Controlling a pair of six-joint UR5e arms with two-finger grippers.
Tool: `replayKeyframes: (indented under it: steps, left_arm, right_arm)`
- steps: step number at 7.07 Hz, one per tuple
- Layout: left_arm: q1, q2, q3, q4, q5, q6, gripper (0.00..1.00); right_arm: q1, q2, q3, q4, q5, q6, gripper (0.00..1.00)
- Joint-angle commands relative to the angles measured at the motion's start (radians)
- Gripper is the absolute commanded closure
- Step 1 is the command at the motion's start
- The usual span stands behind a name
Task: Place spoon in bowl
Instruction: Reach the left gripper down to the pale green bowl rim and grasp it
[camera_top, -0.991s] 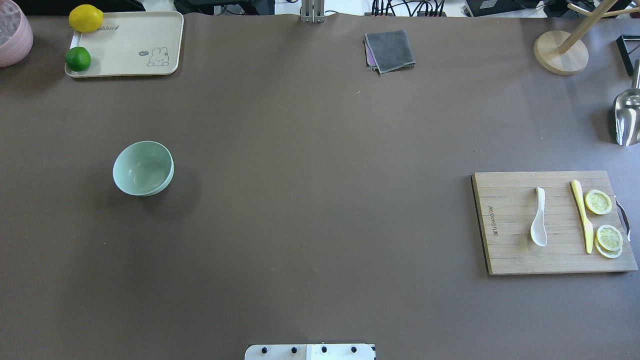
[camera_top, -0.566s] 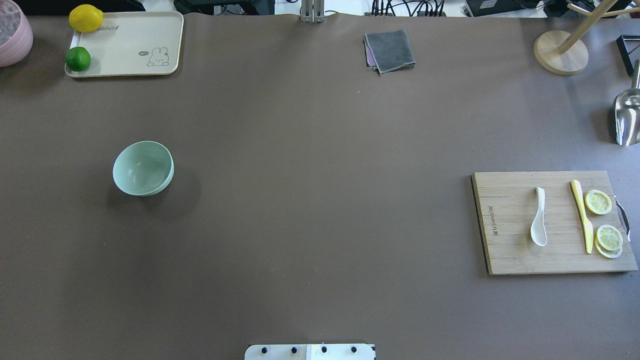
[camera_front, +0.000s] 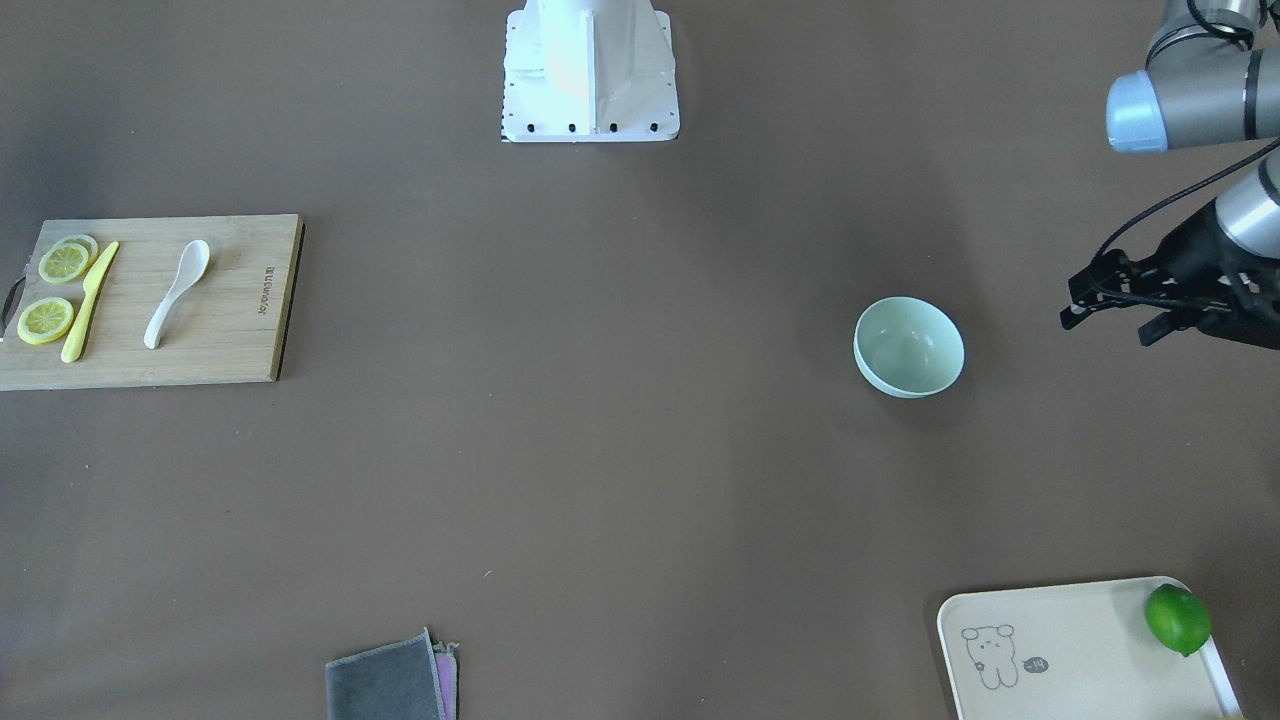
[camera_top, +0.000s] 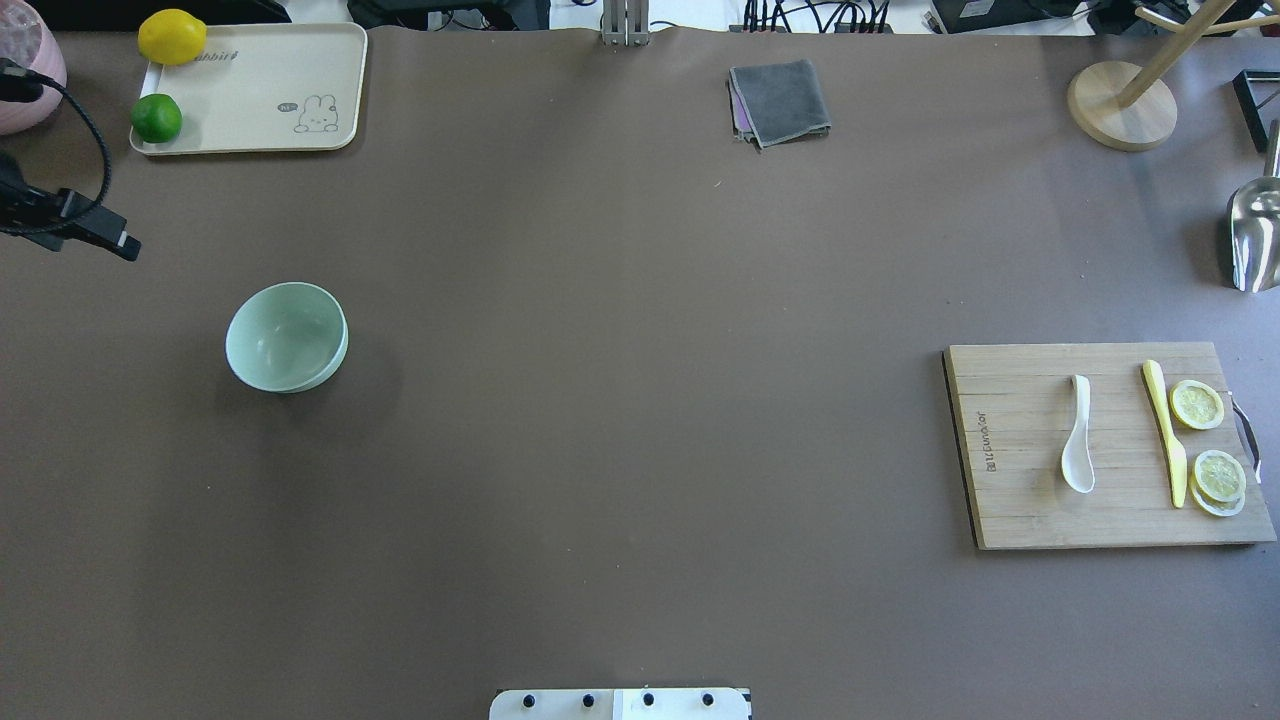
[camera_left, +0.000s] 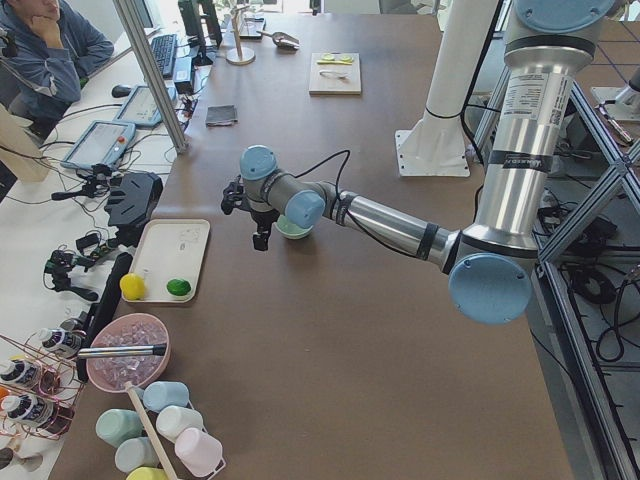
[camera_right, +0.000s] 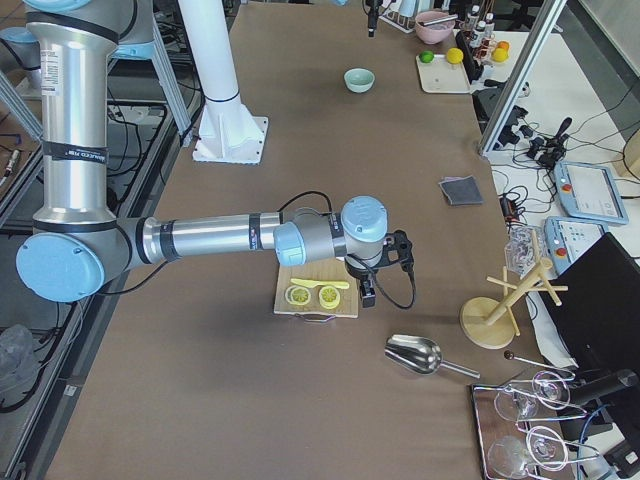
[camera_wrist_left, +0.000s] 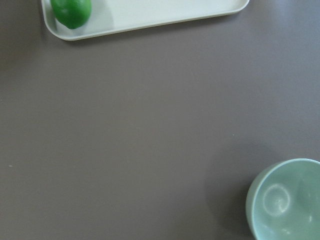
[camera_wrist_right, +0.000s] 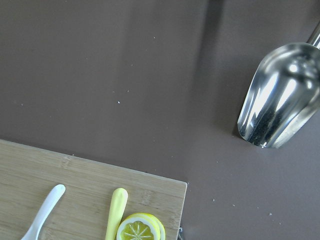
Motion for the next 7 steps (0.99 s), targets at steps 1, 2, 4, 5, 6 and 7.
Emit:
replayKeyframes:
  steps: [1,2,4,5,6,7]
  left_arm:
    - [0.150,-0.014,0.020,-0.054,0.118,-0.053,0.07]
    - [0.187,-0.019,0.022,-0.054,0.124,-0.056,0.07]
    - [0.226,-0.016,0.026,-0.056,0.126,-0.054,0.08]
    - [0.226,-0.008,0.035,-0.062,0.126,-0.048,0.11]
    - [0.229,-0.019,0.075,-0.079,0.124,-0.053,0.12]
    - [0.229,-0.019,0.093,-0.120,0.121,-0.059,0.16]
  right_arm:
    - [-0.027,-0.003,-0.007,0.084,-0.003,0.086,0.00]
    - [-0.043,-0.003,-0.025,0.085,0.002,0.086,0.00]
    - [-0.047,-0.004,-0.038,0.084,0.003,0.086,0.00]
    - [-0.047,-0.011,-0.038,0.084,0.003,0.086,0.00]
    - [-0.050,-0.012,-0.038,0.084,0.003,0.086,0.00]
    - [-0.052,-0.018,-0.036,0.085,0.005,0.086,0.00]
